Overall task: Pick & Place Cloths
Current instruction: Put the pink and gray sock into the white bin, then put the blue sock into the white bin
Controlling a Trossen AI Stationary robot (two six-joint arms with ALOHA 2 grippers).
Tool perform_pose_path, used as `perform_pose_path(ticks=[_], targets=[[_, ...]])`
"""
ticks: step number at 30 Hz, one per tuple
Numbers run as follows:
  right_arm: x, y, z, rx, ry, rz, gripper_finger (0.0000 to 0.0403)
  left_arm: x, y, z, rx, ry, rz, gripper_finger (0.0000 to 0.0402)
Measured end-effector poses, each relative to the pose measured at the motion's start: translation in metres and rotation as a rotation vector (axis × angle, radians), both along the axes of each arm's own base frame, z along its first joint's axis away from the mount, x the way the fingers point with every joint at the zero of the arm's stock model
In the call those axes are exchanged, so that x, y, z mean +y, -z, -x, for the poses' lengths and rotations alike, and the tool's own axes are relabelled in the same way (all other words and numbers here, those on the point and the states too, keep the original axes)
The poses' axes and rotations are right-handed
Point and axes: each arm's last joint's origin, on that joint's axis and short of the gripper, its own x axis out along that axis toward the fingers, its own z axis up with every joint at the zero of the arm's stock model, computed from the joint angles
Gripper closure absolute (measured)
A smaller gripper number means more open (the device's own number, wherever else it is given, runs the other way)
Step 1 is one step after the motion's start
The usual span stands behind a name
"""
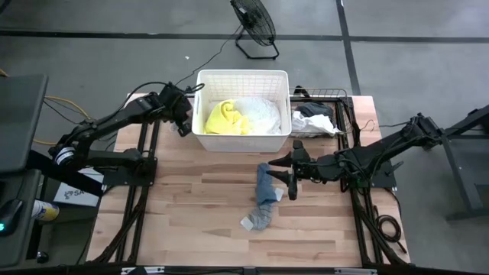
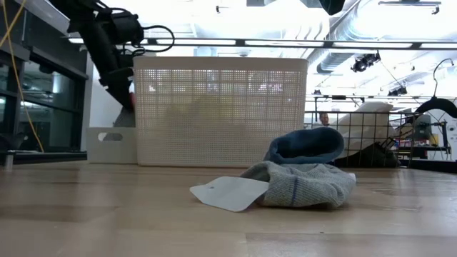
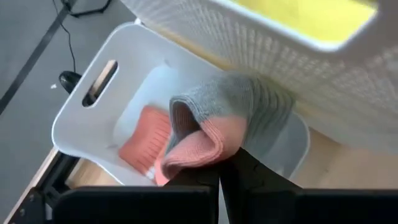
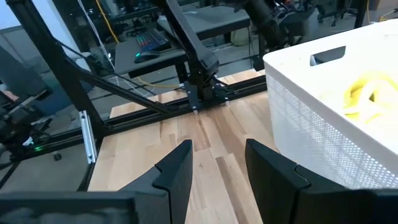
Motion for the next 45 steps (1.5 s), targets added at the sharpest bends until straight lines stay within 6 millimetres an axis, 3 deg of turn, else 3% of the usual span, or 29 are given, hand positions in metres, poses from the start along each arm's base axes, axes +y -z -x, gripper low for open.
perform_pose_path(ticks=[7, 16, 27, 30, 36, 45], targets=[[0.0, 0.0, 0.0, 0.0, 0.0, 0.0, 0.0263, 0.006, 0.006, -0.002, 0.027, -0.129, -0.006, 0.0401], [0.0, 0.0, 0.0, 0.001, -0.002, 0.008, 0.0263, 0.023, 0.036, -0.016, 0.161, -0.237, 0.032, 0.0401], [0.0, 0.0, 0.0, 0.006, -0.005, 0.02, 0.0263, 0.028, 0.049, -0.018, 0.273, -0.245, 0.024, 0.0401], [0.0, 0.0, 0.0, 0.005, -0.003, 0.013, 0.0263, 0.026, 0.04, -0.015, 0.279, -0.237, 0.021, 0.0401], [0.0, 0.0, 0.0, 0.004, -0.003, 0.009, 0.0263, 0.019, 0.004, -0.009, 0.22, -0.245, -0.027, 0.0401], [0.002, 0.001, 0.001, 0.006, -0.012, 0.006, 0.0263, -0.008, -0.032, 0.014, 0.098, -0.195, 0.022, 0.0401]])
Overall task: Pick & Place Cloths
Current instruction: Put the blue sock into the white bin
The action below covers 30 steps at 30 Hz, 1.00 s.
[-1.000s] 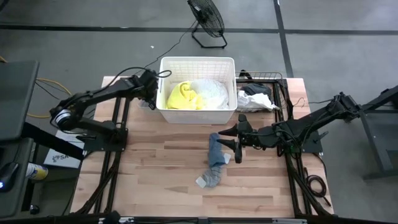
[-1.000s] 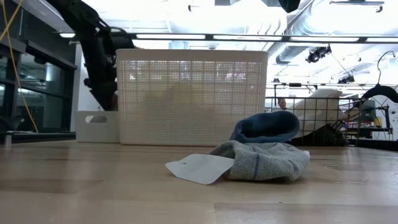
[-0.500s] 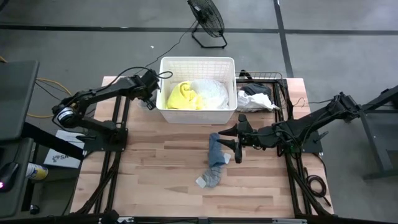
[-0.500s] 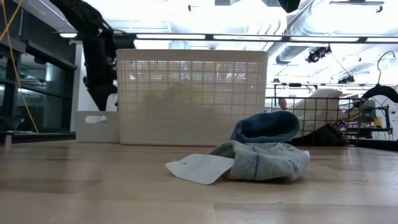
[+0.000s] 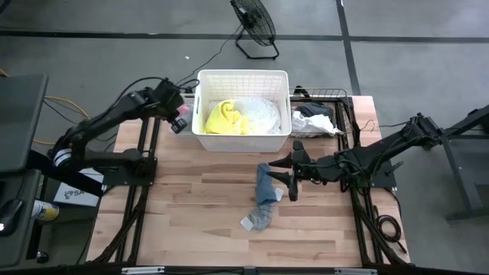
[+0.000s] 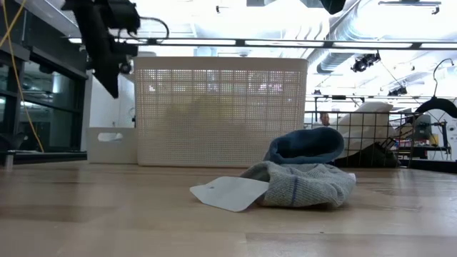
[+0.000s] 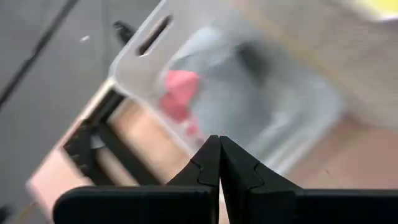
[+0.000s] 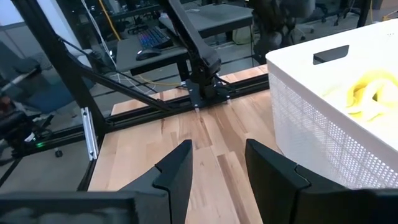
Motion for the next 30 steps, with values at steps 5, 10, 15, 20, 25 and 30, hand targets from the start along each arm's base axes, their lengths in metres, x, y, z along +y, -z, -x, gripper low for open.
perform_pose_path(ticks=[5, 10, 15, 20, 25, 30], targets=[[0.008, 0.001, 0.003, 0.013, -0.034, 0.008, 0.0263, -0.017, -0.016, 0.012, -0.172, 0.068, 0.028, 0.0401], [0.018, 0.005, 0.009, 0.046, -0.076, 0.021, 0.0263, -0.035, -0.03, 0.025, -0.32, 0.145, 0.035, 0.0401], [0.03, 0.014, 0.008, 0.088, -0.112, 0.038, 0.0263, -0.051, -0.042, 0.036, -0.472, 0.211, 0.054, 0.0401], [0.046, 0.036, -0.001, 0.166, -0.146, 0.081, 0.0263, -0.061, -0.049, 0.042, -0.585, 0.264, 0.076, 0.0401], [0.062, 0.065, -0.011, 0.264, -0.192, 0.178, 0.0263, -0.064, -0.053, 0.043, -0.646, 0.293, 0.103, 0.0401], [0.07, 0.092, -0.019, 0.36, -0.219, 0.259, 0.0263, -0.069, -0.057, 0.033, -0.712, 0.393, 0.136, 0.0401]])
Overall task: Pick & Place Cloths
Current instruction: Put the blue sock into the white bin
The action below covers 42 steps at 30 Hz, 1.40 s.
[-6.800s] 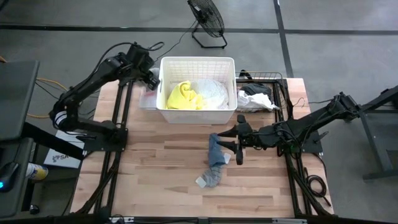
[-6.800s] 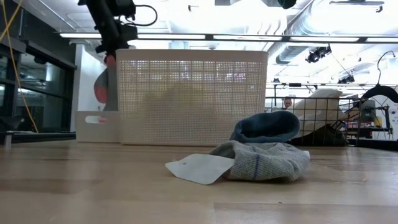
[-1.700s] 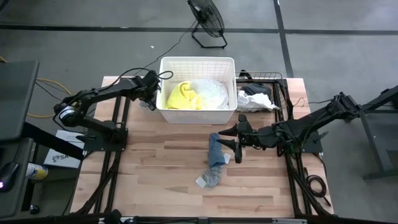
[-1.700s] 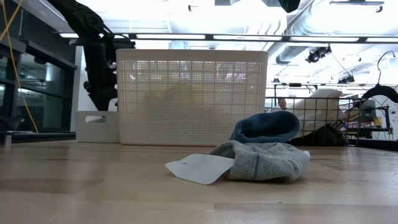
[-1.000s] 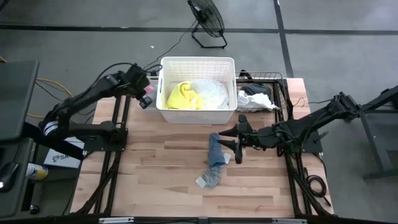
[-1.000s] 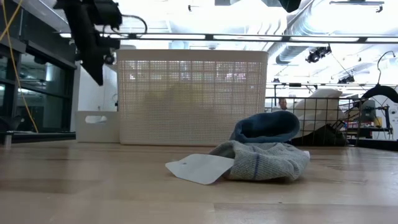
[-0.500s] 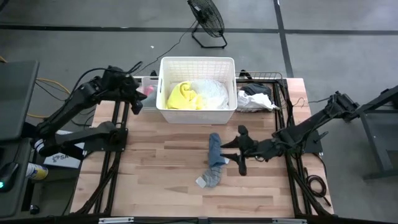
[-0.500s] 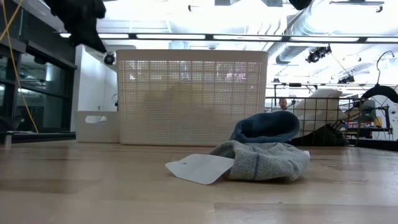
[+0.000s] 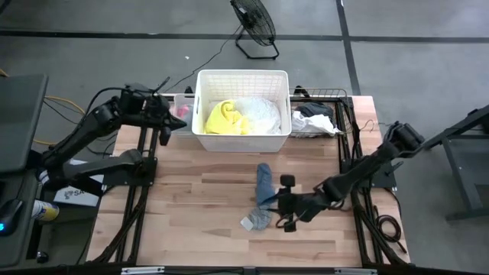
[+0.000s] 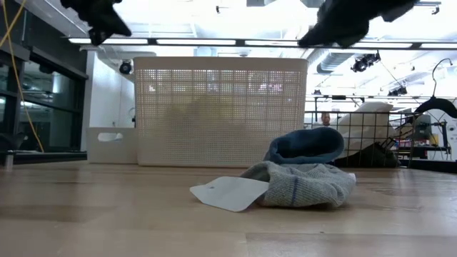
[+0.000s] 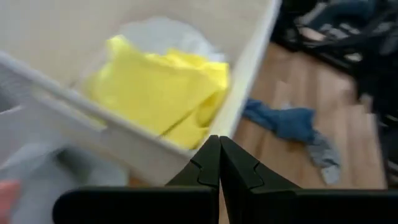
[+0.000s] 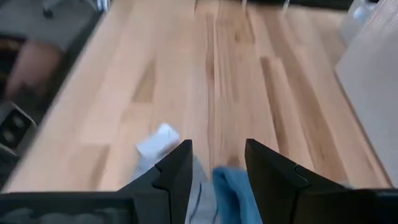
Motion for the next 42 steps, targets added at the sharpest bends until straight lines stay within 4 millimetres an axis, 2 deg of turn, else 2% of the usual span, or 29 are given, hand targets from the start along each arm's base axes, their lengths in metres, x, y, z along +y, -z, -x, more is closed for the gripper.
perform_pose_path(ticks=[5, 10, 19, 22, 30, 37, 42], targets=[[0.002, 0.025, -0.003, 0.118, -0.011, 0.063, 0.0263, -0.013, -0.005, -0.019, -0.053, 0.125, -0.019, 0.0401], [0.001, 0.041, -0.004, 0.185, -0.012, 0.157, 0.0263, -0.032, -0.007, -0.033, -0.07, 0.194, -0.037, 0.0401], [-0.006, 0.051, -0.003, 0.242, 0.046, 0.26, 0.0261, -0.069, -0.009, -0.05, -0.096, 0.315, -0.044, 0.0401], [-0.008, 0.051, -0.004, 0.261, 0.023, 0.239, 0.0243, -0.081, -0.009, -0.057, -0.111, 0.355, -0.061, 0.0401], [-0.017, 0.052, -0.009, 0.282, 0.0, 0.251, 0.0161, -0.108, -0.002, -0.079, -0.099, 0.418, -0.099, 0.0401], [-0.025, 0.064, -0.017, 0.314, 0.02, 0.263, 0.0151, -0.129, 0.005, -0.098, -0.103, 0.477, -0.107, 0.0401], [-0.024, 0.078, -0.02, 0.338, 0.018, 0.299, 0.0152, -0.138, 0.008, -0.104, -0.109, 0.487, -0.121, 0.0401]])
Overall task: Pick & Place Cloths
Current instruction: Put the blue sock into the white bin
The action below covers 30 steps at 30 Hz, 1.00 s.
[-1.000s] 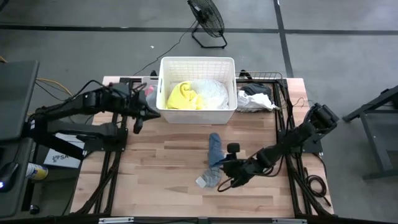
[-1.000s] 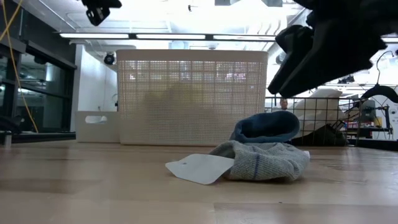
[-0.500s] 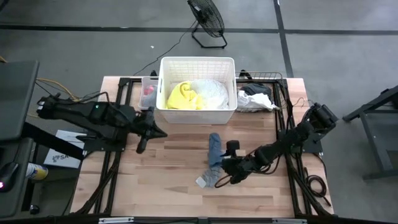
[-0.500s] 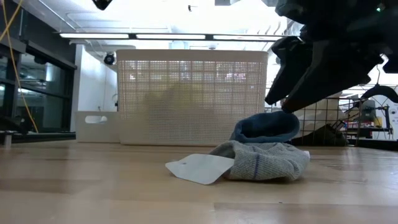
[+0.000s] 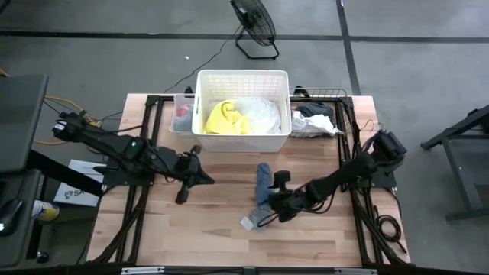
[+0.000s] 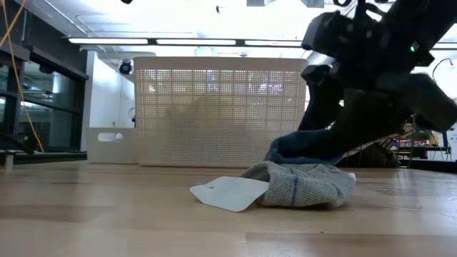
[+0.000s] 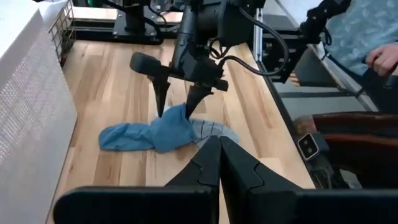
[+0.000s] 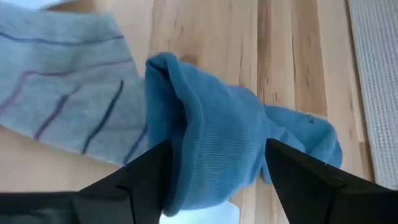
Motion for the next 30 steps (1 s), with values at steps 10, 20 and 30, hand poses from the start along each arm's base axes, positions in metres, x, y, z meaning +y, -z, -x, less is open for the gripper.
perform_pose_path(ticks=[10, 20, 30], targets=[[-0.001, 0.002, -0.003, -0.068, 0.102, -0.001, 0.025, -0.007, 0.008, -0.011, 0.016, -0.019, -0.015, 0.0401], [0.001, -0.001, -0.006, -0.127, 0.163, -0.089, 0.0395, -0.008, 0.01, -0.014, 0.023, -0.025, -0.007, 0.0401], [0.006, -0.025, -0.01, -0.284, 0.18, -0.215, 0.0399, -0.008, 0.01, -0.014, 0.03, -0.016, -0.004, 0.0401]])
